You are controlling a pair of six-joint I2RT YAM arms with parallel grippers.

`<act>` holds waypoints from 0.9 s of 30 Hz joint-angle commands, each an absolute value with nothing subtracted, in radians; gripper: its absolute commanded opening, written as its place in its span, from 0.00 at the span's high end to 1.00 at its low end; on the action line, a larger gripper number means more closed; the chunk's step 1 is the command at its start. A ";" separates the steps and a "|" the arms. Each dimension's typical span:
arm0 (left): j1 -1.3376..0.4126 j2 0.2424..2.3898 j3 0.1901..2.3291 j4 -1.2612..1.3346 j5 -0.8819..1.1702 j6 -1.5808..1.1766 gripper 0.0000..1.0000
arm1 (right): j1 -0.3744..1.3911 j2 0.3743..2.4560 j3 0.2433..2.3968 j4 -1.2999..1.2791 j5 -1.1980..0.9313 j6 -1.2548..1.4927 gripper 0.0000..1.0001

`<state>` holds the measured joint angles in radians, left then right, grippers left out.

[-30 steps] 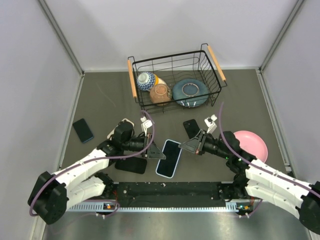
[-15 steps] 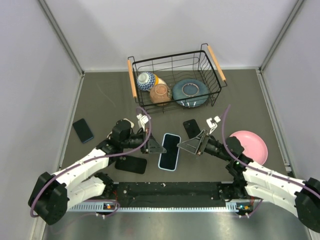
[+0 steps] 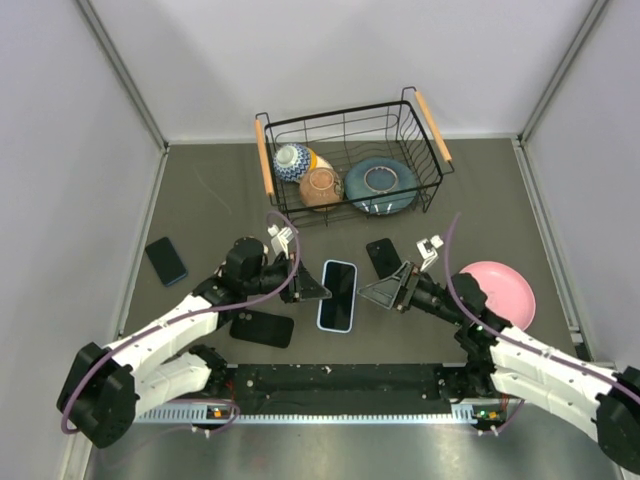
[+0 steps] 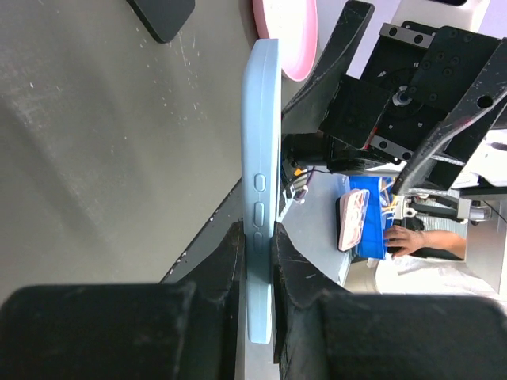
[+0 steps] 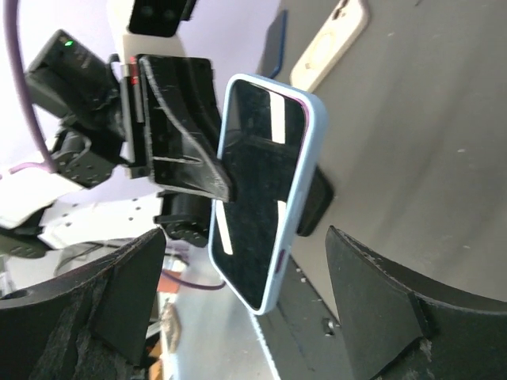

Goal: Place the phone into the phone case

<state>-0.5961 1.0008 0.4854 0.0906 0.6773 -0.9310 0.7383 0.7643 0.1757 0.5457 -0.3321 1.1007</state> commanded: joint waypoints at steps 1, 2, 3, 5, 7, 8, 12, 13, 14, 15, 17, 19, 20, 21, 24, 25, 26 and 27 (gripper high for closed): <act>-0.595 0.994 0.552 0.141 0.672 -0.893 1.00 | 0.722 0.678 0.252 0.312 -0.219 0.971 0.18; -0.595 0.994 0.551 0.152 0.676 -0.896 1.00 | 0.719 0.687 0.249 0.314 -0.210 0.973 0.17; -0.595 0.996 0.546 0.170 0.684 -0.905 1.00 | 0.721 0.696 0.245 0.330 -0.216 0.977 0.17; -0.595 0.993 0.528 0.238 0.713 -0.940 1.00 | 0.721 0.754 0.239 0.438 -0.262 0.999 0.17; -0.595 0.992 0.515 0.265 0.726 -0.969 1.00 | 0.719 0.804 0.239 0.509 -0.290 1.022 0.19; -0.595 0.992 0.515 0.261 0.724 -0.976 1.00 | 0.719 0.827 0.244 0.573 -0.316 1.031 0.20; -0.597 0.988 0.503 0.276 0.736 -0.983 1.00 | 0.707 0.922 0.307 0.574 -0.319 0.997 0.26; -0.597 0.986 0.502 0.278 0.738 -0.985 1.00 | 0.703 0.933 0.317 0.574 -0.315 0.986 0.30; -0.597 0.986 0.500 0.273 0.736 -0.985 1.00 | 0.698 0.942 0.336 0.580 -0.314 0.985 0.35; -0.597 0.983 0.499 0.264 0.733 -0.985 1.00 | 0.698 0.952 0.342 0.603 -0.314 0.986 0.45; -0.598 0.989 0.499 0.241 0.726 -0.983 1.00 | 0.699 0.988 0.354 0.643 -0.314 0.985 0.53; -0.603 0.997 0.495 0.215 0.713 -0.971 1.00 | 0.692 1.026 0.359 0.701 -0.310 0.995 0.66; -0.603 1.002 0.495 0.201 0.707 -0.965 1.00 | 0.696 1.043 0.364 0.713 -0.310 0.999 0.73; -0.604 1.005 0.500 0.155 0.689 -0.957 1.00 | 0.696 1.055 0.368 0.733 -0.311 1.002 0.88; -0.606 1.029 0.520 0.054 0.645 -0.914 1.00 | 0.695 1.095 0.380 0.732 -0.308 1.011 1.00; -0.609 1.043 0.525 0.032 0.632 -0.893 1.00 | 0.696 1.104 0.383 0.712 -0.305 1.002 1.00; -0.611 1.045 0.531 0.014 0.621 -0.882 1.00 | 0.695 1.115 0.385 0.707 -0.293 0.997 1.00; -0.611 1.049 0.537 0.005 0.614 -0.874 1.00 | 0.692 1.123 0.384 0.707 -0.288 0.997 1.00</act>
